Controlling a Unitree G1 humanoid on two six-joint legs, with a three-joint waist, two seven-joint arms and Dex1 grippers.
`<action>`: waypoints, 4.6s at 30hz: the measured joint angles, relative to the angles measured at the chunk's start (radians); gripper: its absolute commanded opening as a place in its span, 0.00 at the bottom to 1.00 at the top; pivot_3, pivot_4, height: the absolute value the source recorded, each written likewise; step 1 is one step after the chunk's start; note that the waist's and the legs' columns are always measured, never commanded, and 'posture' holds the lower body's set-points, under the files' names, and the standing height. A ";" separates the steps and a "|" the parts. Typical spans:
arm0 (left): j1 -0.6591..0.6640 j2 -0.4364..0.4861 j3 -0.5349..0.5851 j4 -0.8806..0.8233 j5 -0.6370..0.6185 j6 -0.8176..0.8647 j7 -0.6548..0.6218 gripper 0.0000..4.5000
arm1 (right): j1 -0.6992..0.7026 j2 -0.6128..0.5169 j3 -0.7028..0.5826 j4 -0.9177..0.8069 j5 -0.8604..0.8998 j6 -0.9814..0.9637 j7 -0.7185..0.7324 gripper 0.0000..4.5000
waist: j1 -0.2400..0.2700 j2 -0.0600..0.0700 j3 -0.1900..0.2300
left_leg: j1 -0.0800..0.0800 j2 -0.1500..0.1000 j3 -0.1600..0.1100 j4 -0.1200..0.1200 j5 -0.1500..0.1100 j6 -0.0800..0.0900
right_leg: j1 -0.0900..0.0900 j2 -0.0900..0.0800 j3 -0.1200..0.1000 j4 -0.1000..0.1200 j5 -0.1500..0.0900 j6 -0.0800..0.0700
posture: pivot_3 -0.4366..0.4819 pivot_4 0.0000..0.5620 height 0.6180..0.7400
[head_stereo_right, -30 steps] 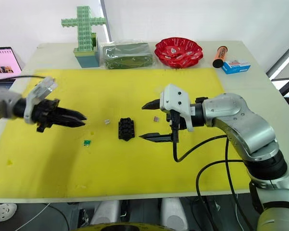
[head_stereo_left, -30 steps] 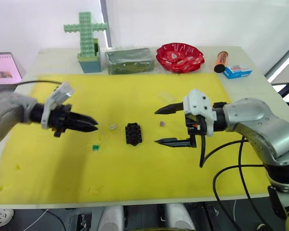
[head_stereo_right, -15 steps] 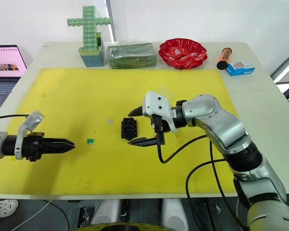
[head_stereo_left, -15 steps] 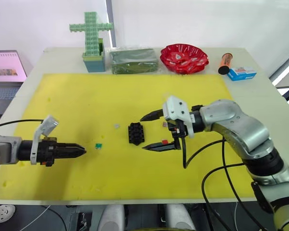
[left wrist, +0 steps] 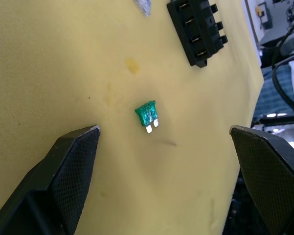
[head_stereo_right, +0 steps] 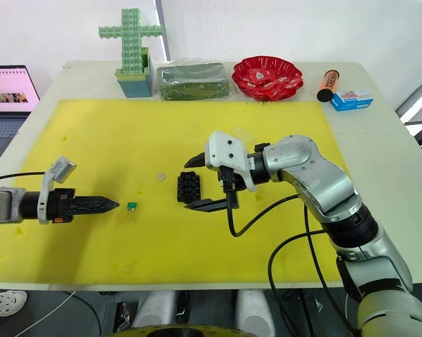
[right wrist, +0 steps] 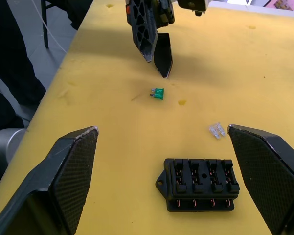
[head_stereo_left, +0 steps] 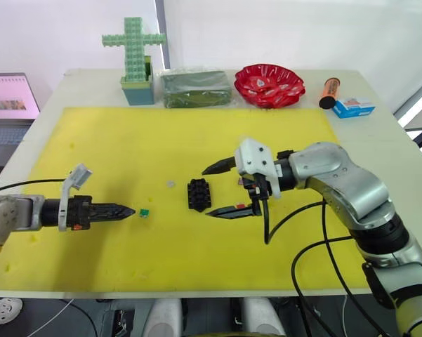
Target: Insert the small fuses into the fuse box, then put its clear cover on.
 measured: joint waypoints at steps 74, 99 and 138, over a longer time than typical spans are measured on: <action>0.194 -0.246 0.270 -0.162 0.033 0.079 0.203 0.21 | 0.008 -0.007 0.017 -0.027 -0.038 -0.006 0.031 1.00 | -0.020 0.000 0.000 | 0.001 0.000 -0.004 -0.001 0.000 0.000 | 0.001 -0.002 0.000 -0.001 0.000 0.000 | 0.48 0.27 1.00; 0.204 -0.245 0.249 -0.165 0.048 0.033 0.179 0.07 | 0.008 -0.001 0.022 -0.025 -0.059 -0.019 0.037 1.00 | -0.020 0.000 0.000 | 0.001 0.000 -0.004 -0.001 0.000 0.000 | 0.001 -0.002 0.000 -0.001 0.000 0.000 | 0.48 0.27 1.00; 0.212 -0.261 0.274 -0.273 0.027 -0.052 0.165 0.04 | 0.014 -0.007 0.021 -0.026 -0.066 -0.028 0.041 1.00 | -0.020 0.000 0.000 | 0.001 0.000 -0.004 -0.001 0.000 0.000 | 0.001 -0.002 0.000 -0.001 0.000 0.000 | 0.48 0.27 1.00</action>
